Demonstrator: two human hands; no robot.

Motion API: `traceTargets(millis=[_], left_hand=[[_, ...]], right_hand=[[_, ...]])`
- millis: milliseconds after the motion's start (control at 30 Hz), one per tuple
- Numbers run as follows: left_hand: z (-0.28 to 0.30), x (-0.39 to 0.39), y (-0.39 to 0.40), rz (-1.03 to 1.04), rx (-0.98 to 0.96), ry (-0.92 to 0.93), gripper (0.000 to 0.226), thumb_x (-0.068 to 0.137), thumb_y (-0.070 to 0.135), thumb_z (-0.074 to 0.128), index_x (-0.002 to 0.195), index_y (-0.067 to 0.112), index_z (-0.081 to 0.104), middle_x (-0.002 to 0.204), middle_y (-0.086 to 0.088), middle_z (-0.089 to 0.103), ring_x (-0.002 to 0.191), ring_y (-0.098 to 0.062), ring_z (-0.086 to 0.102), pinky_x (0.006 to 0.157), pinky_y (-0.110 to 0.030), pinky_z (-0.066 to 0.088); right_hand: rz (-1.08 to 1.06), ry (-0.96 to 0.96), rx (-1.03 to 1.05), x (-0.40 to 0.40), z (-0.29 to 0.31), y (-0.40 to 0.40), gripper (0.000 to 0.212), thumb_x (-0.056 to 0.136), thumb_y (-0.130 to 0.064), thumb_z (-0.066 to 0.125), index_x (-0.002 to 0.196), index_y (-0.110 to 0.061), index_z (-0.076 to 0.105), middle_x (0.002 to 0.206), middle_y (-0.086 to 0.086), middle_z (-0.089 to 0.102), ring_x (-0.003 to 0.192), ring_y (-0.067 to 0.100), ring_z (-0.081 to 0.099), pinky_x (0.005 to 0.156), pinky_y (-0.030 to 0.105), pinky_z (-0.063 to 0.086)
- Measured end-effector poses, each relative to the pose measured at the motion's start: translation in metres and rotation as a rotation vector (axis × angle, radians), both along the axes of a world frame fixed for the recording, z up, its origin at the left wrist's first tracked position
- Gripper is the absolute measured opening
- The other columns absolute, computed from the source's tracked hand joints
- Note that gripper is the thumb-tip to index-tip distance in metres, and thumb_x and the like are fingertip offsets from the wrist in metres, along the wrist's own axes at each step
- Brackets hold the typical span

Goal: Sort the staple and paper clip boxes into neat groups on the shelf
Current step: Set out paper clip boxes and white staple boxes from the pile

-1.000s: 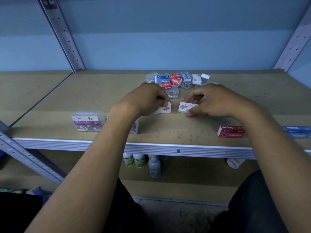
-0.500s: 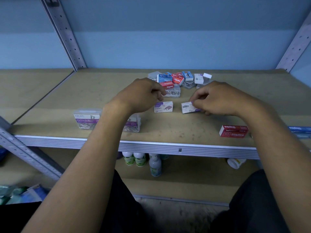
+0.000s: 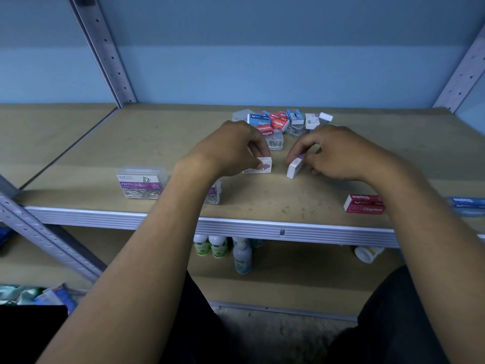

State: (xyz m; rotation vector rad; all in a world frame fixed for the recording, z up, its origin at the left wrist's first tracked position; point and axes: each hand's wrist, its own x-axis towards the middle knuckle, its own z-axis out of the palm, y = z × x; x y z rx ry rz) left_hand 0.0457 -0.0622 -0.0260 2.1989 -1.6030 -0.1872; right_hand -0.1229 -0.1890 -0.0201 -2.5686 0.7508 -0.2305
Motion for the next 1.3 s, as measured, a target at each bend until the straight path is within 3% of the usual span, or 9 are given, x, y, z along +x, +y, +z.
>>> traceTargets(millis=[133, 200, 333, 433, 533, 667, 800, 1033, 1300], left_hand=[[0.002, 0.0, 0.003, -0.017, 0.006, 0.002, 0.018, 0.082, 0.014, 0.076, 0.097, 0.023, 0.077, 0.093, 0.01, 0.07, 0.075, 0.006, 0.057, 0.055, 0.006, 0.034], [0.002, 0.0, 0.004, -0.019, 0.009, 0.004, 0.017, 0.082, 0.015, 0.077, 0.095, 0.024, 0.076, 0.091, 0.011, 0.068, 0.073, 0.008, 0.055, 0.055, 0.006, 0.033], [0.002, 0.0, 0.006, -0.031, 0.02, 0.021, 0.017, 0.081, 0.016, 0.077, 0.096, 0.024, 0.077, 0.092, 0.012, 0.071, 0.075, 0.008, 0.058, 0.057, 0.002, 0.036], [0.002, 0.001, 0.008, -0.038, 0.027, 0.051, 0.019, 0.08, 0.016, 0.078, 0.096, 0.025, 0.077, 0.092, 0.011, 0.073, 0.078, 0.008, 0.061, 0.066, -0.005, 0.041], [0.003, -0.001, 0.011, -0.044, 0.037, 0.073, 0.018, 0.08, 0.018, 0.08, 0.096, 0.025, 0.077, 0.091, 0.012, 0.073, 0.073, 0.012, 0.06, 0.067, -0.006, 0.043], [0.004, -0.005, 0.016, -0.066, 0.048, 0.094, 0.019, 0.079, 0.019, 0.081, 0.096, 0.025, 0.077, 0.09, 0.014, 0.073, 0.065, 0.017, 0.057, 0.064, -0.003, 0.042], [0.007, -0.008, 0.023, -0.091, 0.072, 0.129, 0.018, 0.078, 0.021, 0.081, 0.094, 0.028, 0.077, 0.086, 0.014, 0.074, 0.066, 0.014, 0.06, 0.067, -0.012, 0.044], [0.01, -0.017, 0.034, -0.136, 0.095, 0.114, 0.017, 0.078, 0.025, 0.082, 0.094, 0.029, 0.077, 0.085, 0.017, 0.074, 0.069, 0.014, 0.061, 0.07, -0.012, 0.048], [0.012, -0.025, 0.041, -0.174, 0.11, 0.109, 0.016, 0.08, 0.022, 0.081, 0.095, 0.027, 0.078, 0.086, 0.016, 0.074, 0.069, 0.015, 0.061, 0.063, -0.003, 0.045]], right_hand=[[-0.015, -0.018, 0.019, 0.004, -0.003, 0.003, 0.011, 0.088, -0.03, 0.069, 0.083, -0.03, 0.079, 0.094, -0.016, 0.071, 0.086, 0.001, 0.062, 0.073, 0.019, 0.049], [0.003, -0.028, 0.013, 0.006, -0.005, 0.004, 0.003, 0.083, -0.031, 0.076, 0.083, -0.029, 0.079, 0.096, -0.01, 0.071, 0.083, 0.003, 0.063, 0.072, 0.022, 0.05], [0.052, -0.038, 0.003, 0.008, -0.007, 0.006, 0.037, 0.082, -0.012, 0.073, 0.111, -0.034, 0.07, 0.11, -0.01, 0.064, 0.07, -0.005, 0.055, 0.062, 0.01, 0.042], [0.061, -0.06, 0.044, 0.007, -0.007, 0.009, 0.058, 0.08, -0.01, 0.077, 0.128, -0.037, 0.059, 0.113, -0.01, 0.062, 0.069, -0.003, 0.054, 0.07, 0.02, 0.046], [0.062, -0.035, 0.066, 0.005, -0.005, 0.012, 0.061, 0.081, -0.009, 0.077, 0.132, -0.035, 0.057, 0.103, -0.013, 0.067, 0.071, -0.002, 0.057, 0.068, 0.018, 0.047], [0.067, 0.058, 0.035, 0.0, -0.002, 0.015, 0.05, 0.08, -0.004, 0.075, 0.121, -0.032, 0.066, 0.096, -0.014, 0.068, 0.077, -0.002, 0.061, 0.069, 0.018, 0.051], [0.098, 0.119, 0.03, -0.009, 0.001, 0.018, 0.035, 0.081, -0.004, 0.072, 0.102, -0.032, 0.073, 0.092, -0.016, 0.073, 0.076, -0.004, 0.063, 0.064, 0.016, 0.047], [0.111, 0.126, 0.002, -0.018, 0.001, 0.02, 0.016, 0.086, -0.025, 0.077, 0.1, -0.031, 0.076, 0.092, -0.017, 0.073, 0.085, -0.006, 0.063, 0.068, 0.014, 0.044], [0.115, 0.168, 0.034, -0.024, 0.006, 0.025, 0.012, 0.082, -0.028, 0.08, 0.093, -0.031, 0.077, 0.082, -0.018, 0.074, 0.077, -0.001, 0.069, 0.08, 0.03, 0.058]])
